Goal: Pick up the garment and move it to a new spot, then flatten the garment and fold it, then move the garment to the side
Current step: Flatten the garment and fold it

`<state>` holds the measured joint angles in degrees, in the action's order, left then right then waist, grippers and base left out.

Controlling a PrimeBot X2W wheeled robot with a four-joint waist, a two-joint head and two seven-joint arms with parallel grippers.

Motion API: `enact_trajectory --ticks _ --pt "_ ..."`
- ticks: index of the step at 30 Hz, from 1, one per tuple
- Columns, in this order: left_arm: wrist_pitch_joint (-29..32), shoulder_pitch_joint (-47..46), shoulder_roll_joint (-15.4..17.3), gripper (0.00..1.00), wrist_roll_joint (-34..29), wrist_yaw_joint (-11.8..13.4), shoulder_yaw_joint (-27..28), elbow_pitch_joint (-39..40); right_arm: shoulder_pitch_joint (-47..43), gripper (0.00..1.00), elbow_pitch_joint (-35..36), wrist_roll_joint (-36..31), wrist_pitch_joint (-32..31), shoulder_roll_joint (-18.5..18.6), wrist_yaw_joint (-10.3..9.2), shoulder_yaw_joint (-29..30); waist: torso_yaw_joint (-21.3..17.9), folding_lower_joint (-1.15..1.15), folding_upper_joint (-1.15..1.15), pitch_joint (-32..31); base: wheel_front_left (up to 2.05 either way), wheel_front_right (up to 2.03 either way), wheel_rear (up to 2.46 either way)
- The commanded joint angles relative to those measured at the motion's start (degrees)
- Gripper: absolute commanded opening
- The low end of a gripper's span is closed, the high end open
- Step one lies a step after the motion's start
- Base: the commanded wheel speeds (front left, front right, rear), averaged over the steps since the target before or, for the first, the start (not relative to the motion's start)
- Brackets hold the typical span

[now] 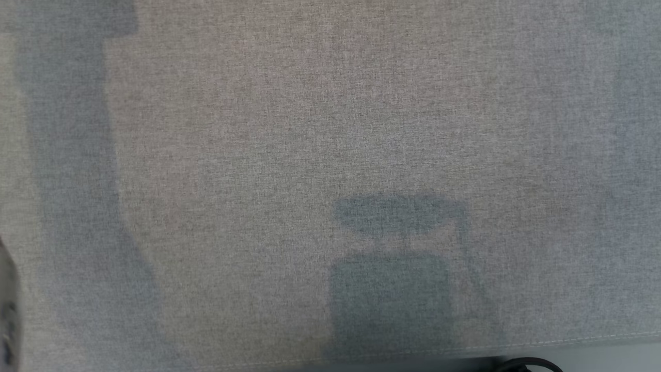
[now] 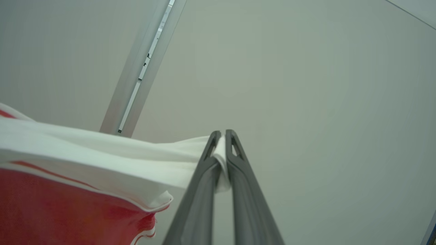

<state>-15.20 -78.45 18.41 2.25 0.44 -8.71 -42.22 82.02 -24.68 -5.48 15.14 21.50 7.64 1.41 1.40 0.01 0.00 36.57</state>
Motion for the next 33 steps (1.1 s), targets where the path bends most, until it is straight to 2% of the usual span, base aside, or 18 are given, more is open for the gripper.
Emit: enact_trajectory --ticks 1,5,9,11,12,14,16,24,33 --pt "0.19 3.72 0.22 0.00 0.90 0.76 1.07 -0.24 -3.65 0.00 0.84 2.34 -0.01 1.15 -0.29 0.29 -0.24 -0.01 0.00 -0.01 0.00 0.00 0.00" --pt "0.19 15.47 -2.28 0.00 2.13 -0.30 0.84 0.87 -17.64 0.00 5.17 9.50 0.00 2.91 -0.28 -1.08 -0.05 -0.01 0.00 -1.56 0.00 0.00 0.00" --pt "0.18 28.93 -5.31 0.00 5.12 0.18 3.67 2.04 -33.81 0.00 7.08 15.61 0.00 2.06 -0.29 0.53 0.00 -0.01 0.00 -6.47 0.00 0.00 0.00" --pt "0.18 34.92 -6.45 0.00 6.59 0.31 5.89 2.34 -40.87 0.00 7.26 17.50 0.01 1.91 -0.30 0.03 -0.32 -0.01 0.00 -9.55 0.00 0.00 0.00" --pt "0.18 34.92 -6.45 0.00 6.59 0.31 5.89 2.34 -40.87 0.00 7.26 17.50 0.01 1.91 -0.30 0.03 -0.32 -0.01 0.00 -9.55 0.00 0.00 0.00" --pt "0.18 40.71 -7.41 0.00 7.05 -0.45 7.22 1.83 -47.21 0.00 6.81 17.46 0.06 2.41 -0.30 -1.76 -0.67 -0.01 0.00 -12.56 0.00 0.00 0.00" --pt "0.18 45.59 -8.08 0.00 7.75 -0.55 9.20 1.49 -52.56 0.00 5.47 18.99 0.06 0.92 -0.31 -2.49 -1.30 -0.01 0.00 -15.52 0.00 0.00 0.00" --pt "0.23 59.44 -10.63 0.00 6.09 -1.59 12.62 0.27 -66.09 0.00 0.75 21.88 0.06 -1.24 -0.35 -4.90 -3.03 -0.01 0.00 -25.39 0.00 0.00 0.00" --pt "0.22 71.41 -13.46 0.00 5.68 -2.00 15.51 0.46 -75.77 0.00 -2.03 22.78 0.06 -3.77 -0.35 -6.36 -4.67 -0.01 0.00 -33.54 0.00 0.00 0.00"
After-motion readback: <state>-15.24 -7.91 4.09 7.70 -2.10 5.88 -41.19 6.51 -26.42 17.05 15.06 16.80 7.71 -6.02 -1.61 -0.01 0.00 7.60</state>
